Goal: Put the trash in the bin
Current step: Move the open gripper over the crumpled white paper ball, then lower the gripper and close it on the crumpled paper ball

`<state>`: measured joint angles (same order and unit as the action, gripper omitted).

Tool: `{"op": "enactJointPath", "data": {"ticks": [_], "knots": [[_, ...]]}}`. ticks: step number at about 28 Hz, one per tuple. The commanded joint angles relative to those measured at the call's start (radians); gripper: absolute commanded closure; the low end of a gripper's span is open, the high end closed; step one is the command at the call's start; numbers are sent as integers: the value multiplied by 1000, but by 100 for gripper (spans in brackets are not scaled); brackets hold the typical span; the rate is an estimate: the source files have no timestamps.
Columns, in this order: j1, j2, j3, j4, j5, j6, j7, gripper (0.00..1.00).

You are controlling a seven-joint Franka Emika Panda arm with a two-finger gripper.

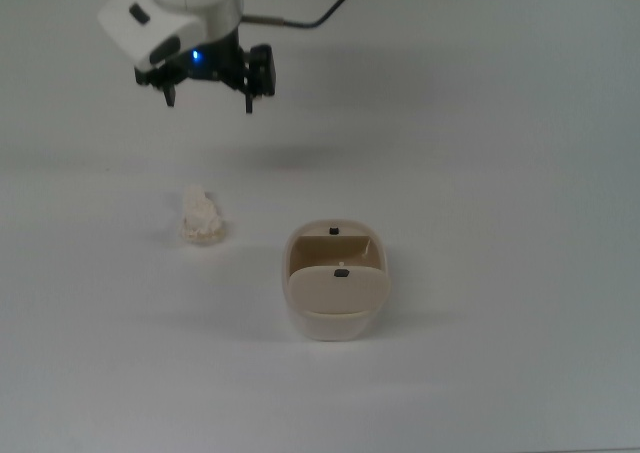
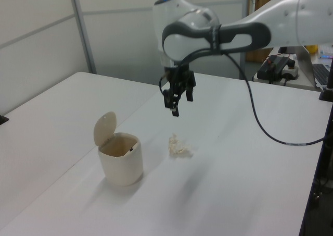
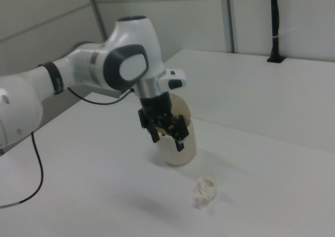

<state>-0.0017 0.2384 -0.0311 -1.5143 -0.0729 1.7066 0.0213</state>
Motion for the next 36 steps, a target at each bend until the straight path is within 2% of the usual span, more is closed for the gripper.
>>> {"op": "enactJointPath", "data": {"ticks": [1,8,13,14,20,27,28,30,31,36], "knots": [[-14,55,-4,-26,-18,79,-20,0],[-12,154,-4,-46,-77,177,-17,0],[-14,214,-4,-56,-108,232,-15,15],[-15,226,-4,-56,-116,248,-15,23],[-17,257,-4,-56,-114,317,-14,34],[-14,294,-3,-58,-105,426,17,36],[-12,302,-3,-58,-105,438,20,39],[-9,308,-3,-58,-107,446,22,51],[-9,309,-3,-58,-111,449,20,65],[-9,308,-3,-64,-114,449,11,96]]}}
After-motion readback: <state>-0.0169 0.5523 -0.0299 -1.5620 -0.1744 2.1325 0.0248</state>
